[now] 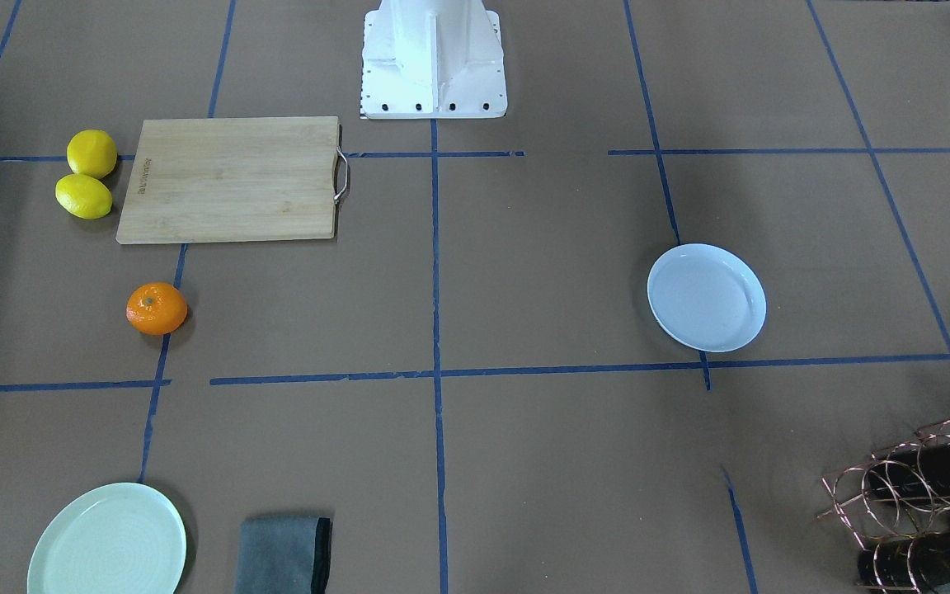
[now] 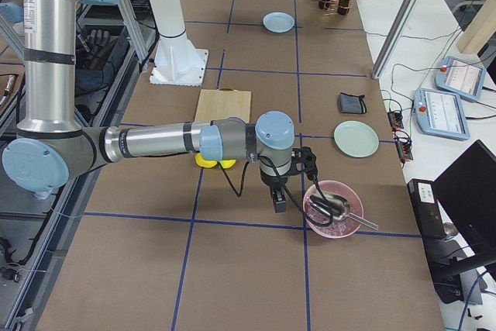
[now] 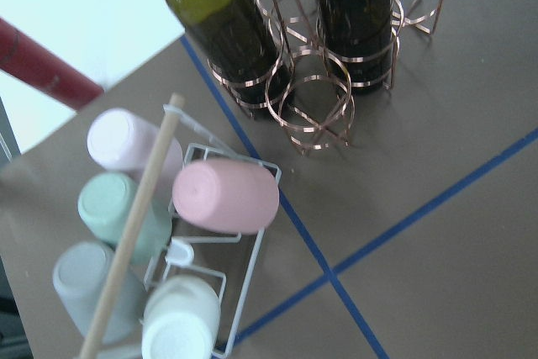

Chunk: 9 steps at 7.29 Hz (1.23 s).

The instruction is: Pick orange to plate

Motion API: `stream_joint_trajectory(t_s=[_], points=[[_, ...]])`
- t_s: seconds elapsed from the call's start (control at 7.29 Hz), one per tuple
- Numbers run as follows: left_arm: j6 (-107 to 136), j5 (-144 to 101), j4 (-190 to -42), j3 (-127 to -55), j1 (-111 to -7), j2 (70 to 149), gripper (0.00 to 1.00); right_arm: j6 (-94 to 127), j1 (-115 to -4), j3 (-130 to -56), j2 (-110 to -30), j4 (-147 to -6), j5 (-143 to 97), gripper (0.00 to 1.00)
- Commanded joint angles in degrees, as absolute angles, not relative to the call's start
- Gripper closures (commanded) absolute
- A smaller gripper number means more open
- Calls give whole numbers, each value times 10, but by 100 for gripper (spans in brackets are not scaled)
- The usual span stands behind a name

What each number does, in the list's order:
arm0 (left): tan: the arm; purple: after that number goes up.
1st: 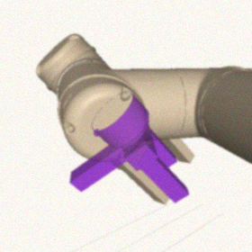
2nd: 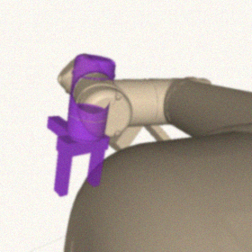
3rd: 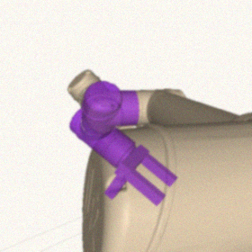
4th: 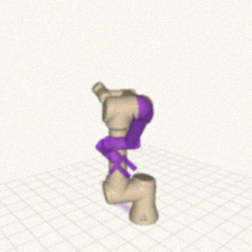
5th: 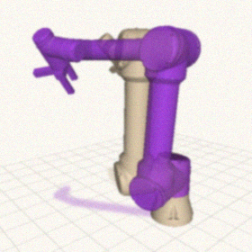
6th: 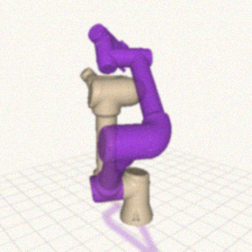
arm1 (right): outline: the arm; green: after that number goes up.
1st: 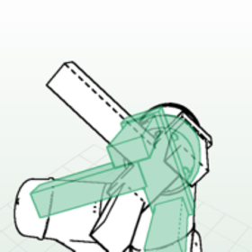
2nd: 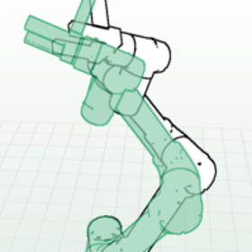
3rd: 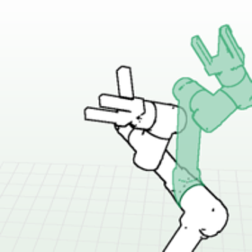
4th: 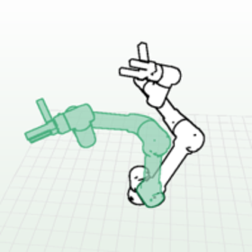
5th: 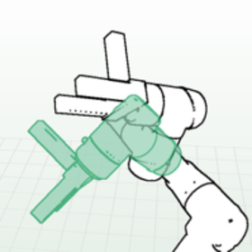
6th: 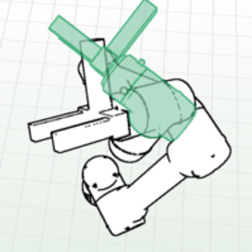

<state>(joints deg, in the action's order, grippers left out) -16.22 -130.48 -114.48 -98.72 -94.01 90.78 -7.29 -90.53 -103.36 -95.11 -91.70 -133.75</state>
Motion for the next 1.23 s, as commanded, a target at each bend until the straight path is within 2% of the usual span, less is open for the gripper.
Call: stream_joint_trajectory(t_s=[0.0, 0.14, 0.41, 0.55, 0.69, 0.82, 1.1], points=[[-73, -1310, -1248, -997, -893, 901, 0, -74, -905, -1025, -956, -878, -1339, 0], [-7, -1305, -1262, -989, -803, 890, 0, -70, -905, -1025, -957, -875, -1339, 0], [233, -1232, -1329, -988, -708, 884, 0, -70, -905, -1021, -958, -874, -1339, 0], [326, -1202, -1350, -984, -659, 878, 12, -69, -905, -1019, -958, -874, -1339, 0], [431, -1166, -1373, -984, -615, 877, 32, -62, -905, -1019, -959, -874, -1339, 0], [519, -1135, -1414, -963, -563, 877, 39, -60, -905, -1019, -958, -874, -1339, 0], [613, -1061, -1490, -913, -469, 884, 38, -52, -905, -1019, -959, -874, -1341, 0]])
